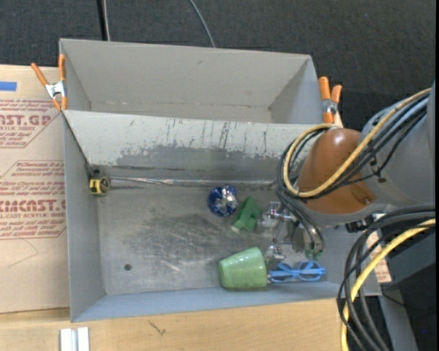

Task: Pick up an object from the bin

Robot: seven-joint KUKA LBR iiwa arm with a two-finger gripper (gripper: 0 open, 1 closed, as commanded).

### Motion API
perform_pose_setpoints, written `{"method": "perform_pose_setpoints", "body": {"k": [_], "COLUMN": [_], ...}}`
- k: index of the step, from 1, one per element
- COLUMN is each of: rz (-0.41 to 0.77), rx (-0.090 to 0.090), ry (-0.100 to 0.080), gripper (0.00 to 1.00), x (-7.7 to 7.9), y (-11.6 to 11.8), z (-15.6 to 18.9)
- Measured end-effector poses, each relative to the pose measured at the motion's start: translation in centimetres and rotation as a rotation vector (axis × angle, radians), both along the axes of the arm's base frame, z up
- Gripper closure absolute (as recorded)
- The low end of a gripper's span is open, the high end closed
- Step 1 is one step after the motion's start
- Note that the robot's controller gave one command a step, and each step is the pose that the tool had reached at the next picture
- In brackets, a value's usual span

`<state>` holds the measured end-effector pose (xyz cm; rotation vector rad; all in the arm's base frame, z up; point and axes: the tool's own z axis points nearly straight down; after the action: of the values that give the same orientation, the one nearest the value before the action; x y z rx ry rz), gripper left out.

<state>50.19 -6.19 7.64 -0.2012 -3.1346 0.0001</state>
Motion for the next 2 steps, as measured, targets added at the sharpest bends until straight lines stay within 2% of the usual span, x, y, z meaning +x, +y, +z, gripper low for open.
{"method": "perform_pose_setpoints", "body": {"k": [1,2], "rz": [-0.044,-0.605], "rx": [-0.001,0.001], "ry": [-0.013,-0.003], "gripper": [0.00,0.00], "x": [4.5,4.4], "y": [7.8,8.5], "z": [-0.2,3.7]}}
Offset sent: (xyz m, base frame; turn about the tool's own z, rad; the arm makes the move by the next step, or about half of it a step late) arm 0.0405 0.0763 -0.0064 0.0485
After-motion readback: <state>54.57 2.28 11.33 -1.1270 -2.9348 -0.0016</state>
